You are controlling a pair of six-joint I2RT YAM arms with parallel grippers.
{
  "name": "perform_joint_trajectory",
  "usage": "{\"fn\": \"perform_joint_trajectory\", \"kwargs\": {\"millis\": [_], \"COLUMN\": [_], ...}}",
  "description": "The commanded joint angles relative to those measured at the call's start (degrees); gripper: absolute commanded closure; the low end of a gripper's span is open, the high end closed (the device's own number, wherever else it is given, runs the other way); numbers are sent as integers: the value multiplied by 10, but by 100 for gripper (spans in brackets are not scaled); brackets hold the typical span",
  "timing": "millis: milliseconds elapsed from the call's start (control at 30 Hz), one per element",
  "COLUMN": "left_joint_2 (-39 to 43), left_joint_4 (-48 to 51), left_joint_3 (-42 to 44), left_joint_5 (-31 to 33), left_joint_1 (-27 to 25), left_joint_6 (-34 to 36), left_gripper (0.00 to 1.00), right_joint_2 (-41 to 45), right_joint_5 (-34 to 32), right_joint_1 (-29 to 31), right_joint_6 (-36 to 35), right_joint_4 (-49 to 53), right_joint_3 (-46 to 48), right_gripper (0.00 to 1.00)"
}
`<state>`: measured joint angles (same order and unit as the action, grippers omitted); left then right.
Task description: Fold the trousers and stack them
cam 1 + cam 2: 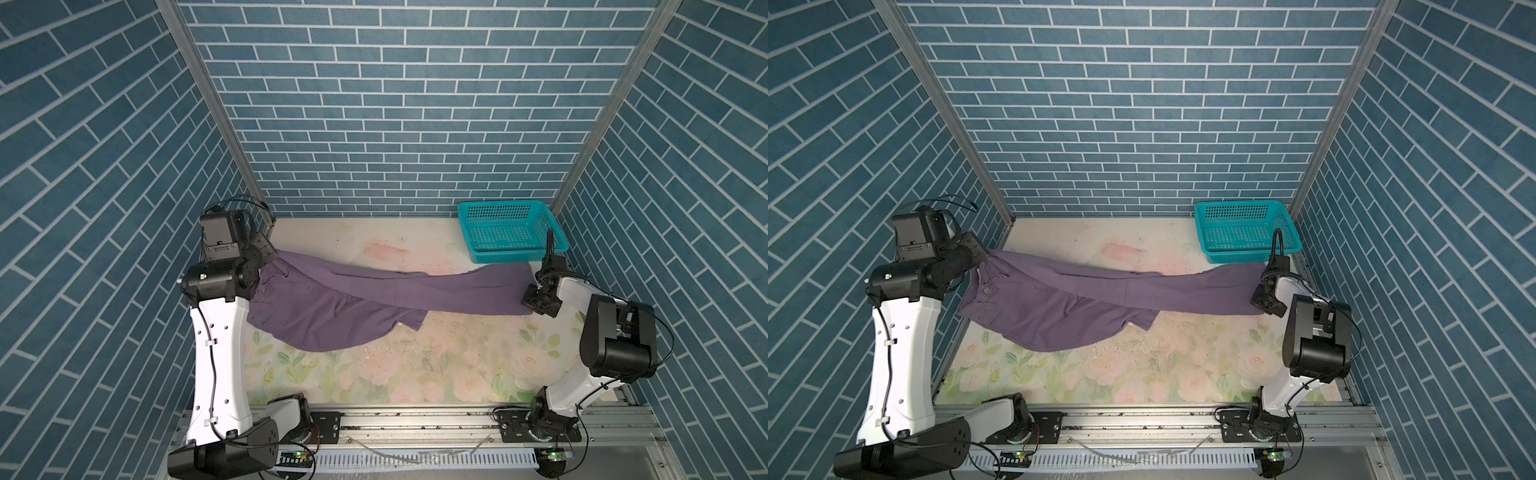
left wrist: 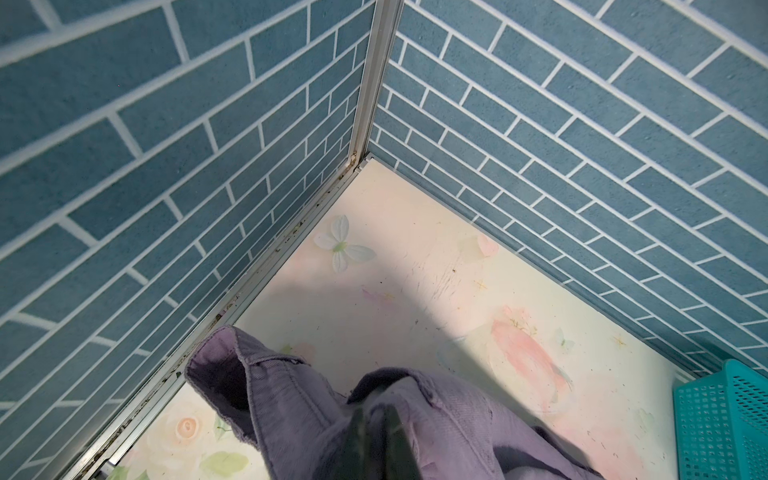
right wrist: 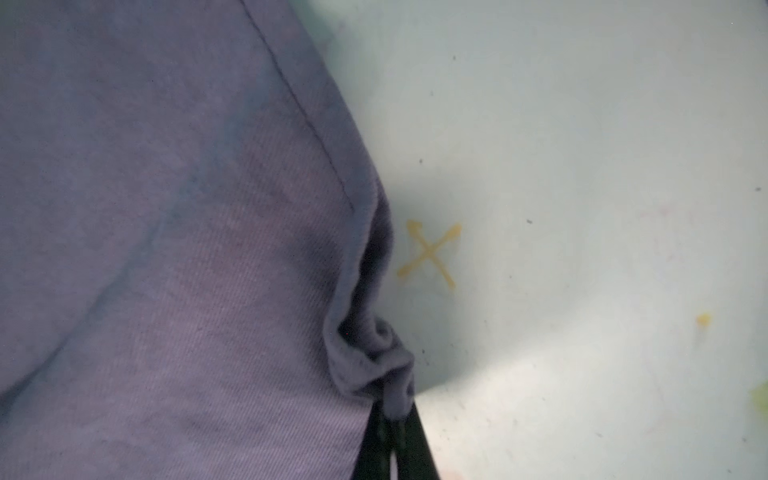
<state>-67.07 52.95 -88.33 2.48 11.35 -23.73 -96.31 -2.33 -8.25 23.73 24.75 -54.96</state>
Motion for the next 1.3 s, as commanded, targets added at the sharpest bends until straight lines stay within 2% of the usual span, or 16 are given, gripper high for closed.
{"fn": "perform_joint_trajectory", "kwargs": {"millis": [0, 100, 300, 367, 500, 667, 767, 900, 967, 1033, 1067, 1167, 1267], "left_joint_2": [10, 9, -7, 3, 45, 71, 83, 52, 12, -29, -39, -37, -64], "left_joint_4": [-7, 4, 15, 2, -3, 45, 34, -28, -52, -87, -104, -182, -227], "left_joint_3": [-11, -43, -184, -210, -256, -321, -291, -212, -178, -135, -108, -15, 30], "left_joint_5": [2, -12, -148, -170, -160, -124, -103, -105, -140, -206, -210, -146, -107], "left_joint_1": [6, 7, 7, 7, 7, 7, 7, 7, 6, -9, -27, -124, -205], "left_joint_6": [5, -9, -49, -63, -66, -40, -39, -43, -61, -94, -104, -107, -111], "left_gripper": [100, 100, 100, 100, 100, 100, 100, 100, 100, 100, 100, 100, 100], "right_joint_2": [43, 115, 249, 287, 368, 426, 446, 403, 387, 383, 379, 348, 336], "right_joint_5": [-4, -33, -114, -133, -189, -276, -308, -276, -262, -247, -238, -211, -209], "right_joint_1": [-6, -13, -41, -48, -54, -55, -55, -56, -56, -56, -56, -56, -56], "right_joint_6": [4, 11, 0, 18, 45, 33, 22, 26, 41, 50, 48, 27, 11], "right_joint_4": [30, 56, 98, 104, 86, 77, 39, 49, 51, 40, 35, 67, 91], "right_joint_3": [-20, -29, -89, -109, -139, -187, -176, -183, -178, -171, -172, -210, -227], "right_gripper": [100, 100, 100, 100, 100, 100, 100, 100, 100, 100, 100, 100, 100]}}
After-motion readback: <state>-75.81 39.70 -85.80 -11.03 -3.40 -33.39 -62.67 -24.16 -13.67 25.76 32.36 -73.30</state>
